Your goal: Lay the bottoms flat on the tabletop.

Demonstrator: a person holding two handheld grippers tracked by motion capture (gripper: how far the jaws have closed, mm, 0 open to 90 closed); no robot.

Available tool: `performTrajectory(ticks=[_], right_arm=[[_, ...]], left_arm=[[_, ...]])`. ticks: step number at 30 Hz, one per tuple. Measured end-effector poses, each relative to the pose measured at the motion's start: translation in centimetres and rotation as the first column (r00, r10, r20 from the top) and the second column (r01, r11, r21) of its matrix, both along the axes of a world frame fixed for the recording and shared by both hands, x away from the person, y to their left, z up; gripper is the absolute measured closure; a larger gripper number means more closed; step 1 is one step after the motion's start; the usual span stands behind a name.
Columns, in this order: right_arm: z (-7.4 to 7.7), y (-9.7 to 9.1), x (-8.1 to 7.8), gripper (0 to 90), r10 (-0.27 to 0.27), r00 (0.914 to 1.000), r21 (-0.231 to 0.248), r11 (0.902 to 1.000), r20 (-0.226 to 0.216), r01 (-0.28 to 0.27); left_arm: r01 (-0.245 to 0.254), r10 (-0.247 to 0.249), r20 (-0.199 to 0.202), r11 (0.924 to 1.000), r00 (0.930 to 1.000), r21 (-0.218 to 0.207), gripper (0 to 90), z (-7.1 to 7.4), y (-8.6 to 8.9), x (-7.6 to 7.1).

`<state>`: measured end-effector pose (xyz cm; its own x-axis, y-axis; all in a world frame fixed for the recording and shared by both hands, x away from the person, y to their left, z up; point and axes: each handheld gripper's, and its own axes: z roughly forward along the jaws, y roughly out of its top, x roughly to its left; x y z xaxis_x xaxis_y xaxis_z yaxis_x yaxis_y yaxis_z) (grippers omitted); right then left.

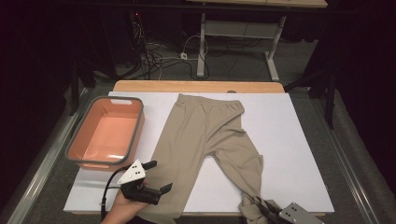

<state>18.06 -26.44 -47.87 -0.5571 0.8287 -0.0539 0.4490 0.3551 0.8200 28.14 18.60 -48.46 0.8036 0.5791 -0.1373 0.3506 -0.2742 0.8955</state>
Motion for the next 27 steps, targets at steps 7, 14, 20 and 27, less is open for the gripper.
performTrajectory(ticks=[7,14,20,27], right_arm=[[0.1,-0.4,-2.0,81.7,-0.016,0.9999,0.005,0.9999,0.004,0.016],[0.2,-0.2,-2.8,81.7,0.003,1.0,0.024,0.9997,-0.003,-0.003],[0.1,0.9,-2.6,70.9,0.038,0.9991,0.024,0.999,-0.018,-0.038],[0.5,1.2,-2.3,60.6,0.043,0.9991,0.045,0.9981,-0.001,-0.043]], left_arm=[[0.001,-0.001,0.011,0.9999,0.9999,-0.011,0.7,0.0,0.0,0.1],[-0.004,0.004,0.01,0.9997,0.9999,-0.023,0.7,0.0,0.1,0.2],[-0.002,0.002,0.018,0.9997,0.9998,-0.023,0.7,0.0,0.1,0.1],[-0.005,0.005,0.022,0.9996,0.9997,-0.027,0.7,0.0,0.1,0.0]])
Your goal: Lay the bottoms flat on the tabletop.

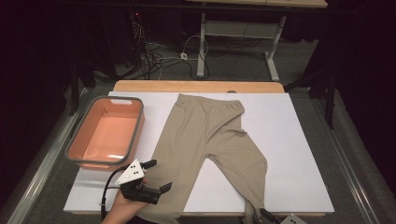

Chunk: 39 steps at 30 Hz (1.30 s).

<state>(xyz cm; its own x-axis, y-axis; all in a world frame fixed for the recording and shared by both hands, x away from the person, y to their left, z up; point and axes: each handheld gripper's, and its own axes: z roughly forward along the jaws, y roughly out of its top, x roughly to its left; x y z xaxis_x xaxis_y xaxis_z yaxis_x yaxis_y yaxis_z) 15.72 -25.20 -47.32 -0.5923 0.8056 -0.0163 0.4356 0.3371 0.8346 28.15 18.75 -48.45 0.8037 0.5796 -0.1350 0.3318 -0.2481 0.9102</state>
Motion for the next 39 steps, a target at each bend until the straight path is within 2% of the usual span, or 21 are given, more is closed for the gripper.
performTrajectory(ticks=[7,9,12,14,15,18,24,28,32,34,39], right_arm=[[-0.8,0.0,0.9,63.1,-0.033,0.9993,-0.024,0.9992,-0.015,0.033],[-1.2,0.1,1.3,64.3,-0.05,0.9987,-0.061,0.9969,-0.011,0.049],[-1.6,0.1,1.4,74.9,-0.067,0.9976,-0.098,0.993,-0.014,0.066],[-1.6,-0.1,1.4,85.7,-0.076,0.9971,-0.1,0.9922,-0.009,0.075],[-1.6,-0.3,1.4,87.1,-0.076,0.997,-0.091,0.993,-0.011,0.075],[-1.1,-0.7,1.2,87.8,-0.077,0.997,-0.072,0.9944,0.008,0.077],[1.1,-0.1,0.1,87.7,-0.051,0.9957,-0.029,0.9982,0.078,0.053],[2.4,1.3,0.1,87.7,-0.008,0.994,-0.003,1.0,0.109,0.008],[2.8,4.1,1.6,87.5,0.051,0.9928,-0.008,0.9987,0.109,-0.05],[2.4,5.9,2.7,87.6,0.086,0.9914,-0.024,0.9961,0.098,-0.084],[0.3,10.0,5.7,87.6,0.138,0.9898,-0.014,0.9905,0.036,-0.137]], left_arm=[[-0.004,0.004,-0.001,1.0,1.0,0.002,0.7,0.0,0.0,0.0],[-0.004,0.004,-0.002,1.0,1.0,0.002,0.7,0.0,0.0,0.0],[-0.005,0.005,-0.003,1.0,1.0,0.002,0.8,0.0,0.0,0.0],[-0.004,0.004,-0.004,1.0,1.0,0.002,0.8,0.0,0.0,0.0],[-0.003,0.003,-0.005,1.0,1.0,0.002,0.7,0.0,0.0,0.0],[-0.002,0.002,-0.003,1.0,1.0,0.002,0.7,0.0,0.0,0.0],[-0.002,0.002,-0.004,1.0,1.0,0.005,0.8,0.0,-0.1,0.0],[-0.006,0.006,-0.006,1.0,1.0,0.005,0.7,0.0,-0.1,0.0],[-0.008,0.008,-0.006,1.0,0.9999,0.006,0.8,0.0,-0.1,0.1],[-0.01,0.01,-0.006,0.9999,0.9999,0.005,0.8,0.0,-0.1,0.0],[-0.006,0.006,-0.004,1.0,1.0,-0.004,0.8,0.0,0.0,0.0]])
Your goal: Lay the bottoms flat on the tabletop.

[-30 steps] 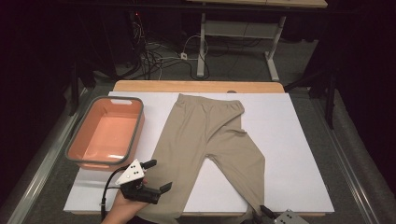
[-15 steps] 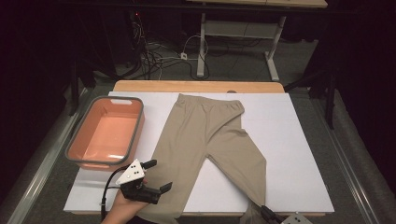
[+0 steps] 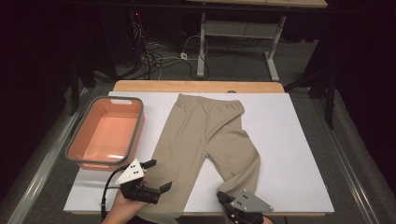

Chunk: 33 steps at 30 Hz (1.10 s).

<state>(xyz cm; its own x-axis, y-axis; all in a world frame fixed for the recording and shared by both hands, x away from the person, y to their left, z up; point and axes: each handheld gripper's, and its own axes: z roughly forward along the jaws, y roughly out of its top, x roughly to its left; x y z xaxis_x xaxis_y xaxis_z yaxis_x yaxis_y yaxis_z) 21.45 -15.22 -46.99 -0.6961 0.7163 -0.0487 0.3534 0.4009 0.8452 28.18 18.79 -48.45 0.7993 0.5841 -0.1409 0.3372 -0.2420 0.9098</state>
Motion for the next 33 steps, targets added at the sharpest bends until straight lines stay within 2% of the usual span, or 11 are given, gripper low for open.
performTrajectory(ticks=[4,9,16,20,24,25,27,28,29,31,33], right_arm=[[-0.6,0.9,1.3,81.7,0.011,0.9995,-0.011,0.9999,-0.029,-0.011],[0.9,-2.1,0.9,74.4,-0.04,0.9991,0.022,0.999,-0.013,0.04],[0.8,-7.9,-0.7,74.5,-0.159,0.9868,0.017,0.9871,-0.03,0.159],[-0.2,-9.6,-1.7,74.5,-0.189,0.9807,0.012,0.9817,-0.048,0.19],[-0.7,-10.4,-2.2,74.4,-0.201,0.9782,0.03,0.9787,-0.05,0.203],[-0.8,-10.5,-2.3,74.4,-0.203,0.978,0.031,0.9784,-0.05,0.204],[-0.9,-10.7,-2.5,74.3,-0.2,0.9786,0.03,0.979,-0.048,0.202],[-0.9,-10.7,-2.6,74.3,-0.198,0.979,0.027,0.9795,-0.047,0.2],[-0.9,-10.8,-2.6,74.3,-0.199,0.9789,0.028,0.9793,-0.046,0.2],[-0.8,-10.9,-2.7,74.3,-0.201,0.9785,0.04,0.9784,-0.046,0.203],[-0.7,-10.9,-2.7,74.4,-0.203,0.9782,0.048,0.9776,-0.045,0.205]], left_arm=[[-0.006,0.006,0.002,1.0,1.0,0.002,0.7,0.0,0.0,-0.1],[-0.007,0.008,-0.016,0.999,0.9998,0.044,1.8,0.4,-0.6,-0.2],[0.114,-0.114,-0.014,0.9931,0.9934,0.027,32.1,2.4,-5.2,-2.6],[0.227,-0.225,-0.032,0.9717,0.9739,0.067,50.4,2.8,-9.8,-4.4],[0.31,-0.307,-0.047,0.9425,0.9506,0.124,52.6,1.5,-14.5,-6.0],[0.318,-0.315,-0.046,0.9319,0.948,0.174,51.7,1.0,-15.5,-6.2],[0.298,-0.301,-0.035,0.9106,0.9529,0.286,51.0,-0.1,-17.1,-6.3],[0.301,-0.3,-0.05,0.9053,0.9527,0.3,51.5,-0.5,-17.5,-6.2],[0.292,-0.288,-0.061,0.9036,0.9557,0.313,54.3,-0.9,-17.9,-6.1],[0.245,-0.263,0.005,0.9058,0.9647,0.346,70.1,-1.1,-17.9,-6.3],[0.253,-0.262,-0.016,0.9105,0.9649,0.327,79.9,-1.0,-17.7,-6.1]])
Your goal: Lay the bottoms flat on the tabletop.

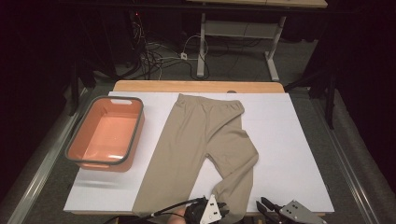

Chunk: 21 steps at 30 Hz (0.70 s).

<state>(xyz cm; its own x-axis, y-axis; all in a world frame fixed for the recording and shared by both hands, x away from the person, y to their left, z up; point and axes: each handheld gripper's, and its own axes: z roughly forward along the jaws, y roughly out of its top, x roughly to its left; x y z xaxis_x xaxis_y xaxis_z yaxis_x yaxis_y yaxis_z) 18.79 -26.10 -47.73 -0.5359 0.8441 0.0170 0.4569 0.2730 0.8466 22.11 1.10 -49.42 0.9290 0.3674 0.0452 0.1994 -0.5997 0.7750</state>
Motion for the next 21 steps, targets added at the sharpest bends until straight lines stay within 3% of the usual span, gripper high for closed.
performTrajectory(ticks=[1,6,9,11,15,17,21], right_arm=[[0.0,0.0,0.0,74.4,0.002,1.0,0.002,1.0,0.0,-0.002],[-0.1,0.3,0.2,74.4,0.003,1.0,-0.003,1.0,0.0,-0.003],[-0.1,0.5,0.3,74.4,0.008,1.0,-0.002,1.0,-0.001,-0.008],[-0.2,0.8,0.4,74.3,0.014,0.9999,-0.001,0.9999,-0.005,-0.014],[-0.3,1.8,0.6,74.3,0.041,0.9991,-0.002,0.9991,-0.008,-0.042],[-0.3,2.5,0.7,74.3,0.063,0.998,-0.003,0.998,-0.009,-0.063],[-0.5,3.9,1.0,73.2,0.11,0.9937,-0.004,0.9939,-0.021,-0.11]], left_arm=[[0.001,-0.001,-0.005,1.0,1.0,0.003,87.2,0.1,0.1,0.1],[-0.05,0.051,0.009,0.9971,0.9987,-0.057,87.6,1.5,2.4,1.0],[-0.107,0.106,-0.025,0.991,0.9941,-0.08,87.6,1.6,3.9,2.0],[-0.112,0.109,-0.054,0.9908,0.9926,-0.076,87.5,1.4,4.5,2.3],[-0.116,0.115,-0.045,0.993,0.9923,-0.022,87.1,1.2,4.5,1.9],[-0.11,0.108,-0.041,0.9935,0.9933,-0.03,87.1,1.4,4.9,1.7],[-0.075,0.073,-0.082,0.9968,0.994,-0.026,86.0,0.9,5.2,1.1]])
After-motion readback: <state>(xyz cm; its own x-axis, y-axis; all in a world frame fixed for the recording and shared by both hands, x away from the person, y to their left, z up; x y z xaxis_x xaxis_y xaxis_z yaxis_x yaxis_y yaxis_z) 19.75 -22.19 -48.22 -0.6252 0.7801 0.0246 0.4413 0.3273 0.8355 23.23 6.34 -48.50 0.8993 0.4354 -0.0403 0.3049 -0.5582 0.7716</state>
